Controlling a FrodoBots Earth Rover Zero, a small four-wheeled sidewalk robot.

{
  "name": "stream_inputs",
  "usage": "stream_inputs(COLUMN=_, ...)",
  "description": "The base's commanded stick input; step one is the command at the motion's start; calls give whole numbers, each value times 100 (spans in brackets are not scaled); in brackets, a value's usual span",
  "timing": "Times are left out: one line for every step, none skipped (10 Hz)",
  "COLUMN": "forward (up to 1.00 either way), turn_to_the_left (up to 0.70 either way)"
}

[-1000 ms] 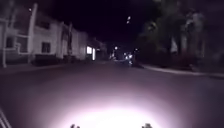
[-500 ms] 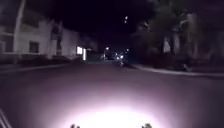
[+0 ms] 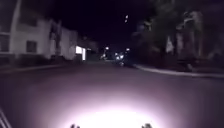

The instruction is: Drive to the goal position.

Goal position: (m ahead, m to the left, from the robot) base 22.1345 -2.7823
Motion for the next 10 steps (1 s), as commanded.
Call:
stream_inputs(forward=70, turn_to_the_left=0)
stream_inputs(forward=70, turn_to_the_left=0)
stream_inputs(forward=70, turn_to_the_left=0)
stream_inputs(forward=70, turn_to_the_left=0)
stream_inputs(forward=70, turn_to_the_left=0)
stream_inputs(forward=70, turn_to_the_left=0)
stream_inputs(forward=70, turn_to_the_left=0)
stream_inputs(forward=70, turn_to_the_left=0)
stream_inputs(forward=70, turn_to_the_left=0)
stream_inputs(forward=70, turn_to_the_left=0)
